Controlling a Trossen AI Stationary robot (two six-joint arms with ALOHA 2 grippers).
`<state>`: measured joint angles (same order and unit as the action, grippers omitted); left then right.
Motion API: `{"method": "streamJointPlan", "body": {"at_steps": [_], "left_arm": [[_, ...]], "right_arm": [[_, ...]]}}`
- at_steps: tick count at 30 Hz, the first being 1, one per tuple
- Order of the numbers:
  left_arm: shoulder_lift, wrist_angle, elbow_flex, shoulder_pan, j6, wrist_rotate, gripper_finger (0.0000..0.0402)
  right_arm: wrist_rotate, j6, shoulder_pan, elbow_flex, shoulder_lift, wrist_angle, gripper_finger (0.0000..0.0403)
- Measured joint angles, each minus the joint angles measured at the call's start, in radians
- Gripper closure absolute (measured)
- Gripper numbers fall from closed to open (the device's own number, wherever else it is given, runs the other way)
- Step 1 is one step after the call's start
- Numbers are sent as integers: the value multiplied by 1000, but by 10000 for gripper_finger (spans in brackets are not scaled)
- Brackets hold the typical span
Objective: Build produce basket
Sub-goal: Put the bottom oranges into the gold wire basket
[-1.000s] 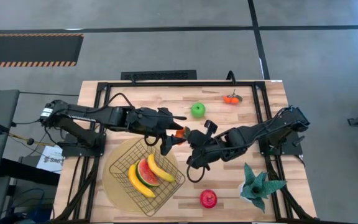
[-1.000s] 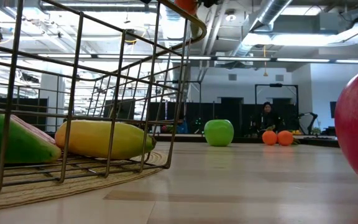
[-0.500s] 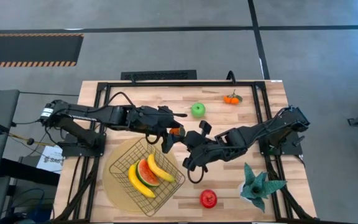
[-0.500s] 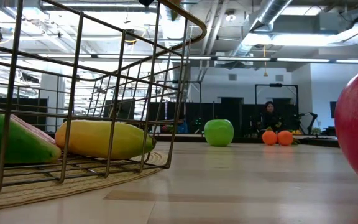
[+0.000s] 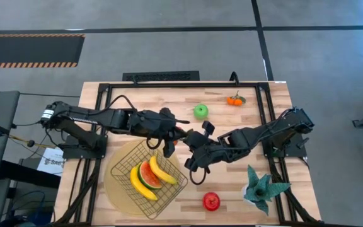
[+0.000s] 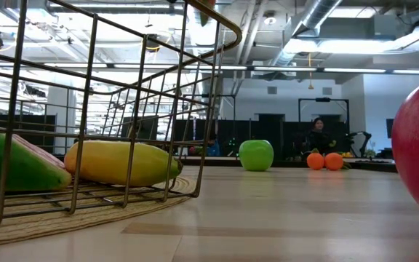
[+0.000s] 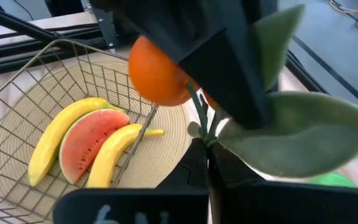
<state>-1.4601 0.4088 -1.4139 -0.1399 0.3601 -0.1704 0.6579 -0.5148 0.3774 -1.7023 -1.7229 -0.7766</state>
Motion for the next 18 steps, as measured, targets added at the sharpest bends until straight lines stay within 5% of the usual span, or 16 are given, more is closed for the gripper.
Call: {"method": "streamJointPlan", "body": {"at_steps": [8,18], "left_arm": [[0,6,0,-3,-4,-44,401],[0,1,0,-1,-3,-64,401]], "right_arm": [[-26,-1,23,0,2,3,394],[-121,0,34,-118,1,-35,285]]}}
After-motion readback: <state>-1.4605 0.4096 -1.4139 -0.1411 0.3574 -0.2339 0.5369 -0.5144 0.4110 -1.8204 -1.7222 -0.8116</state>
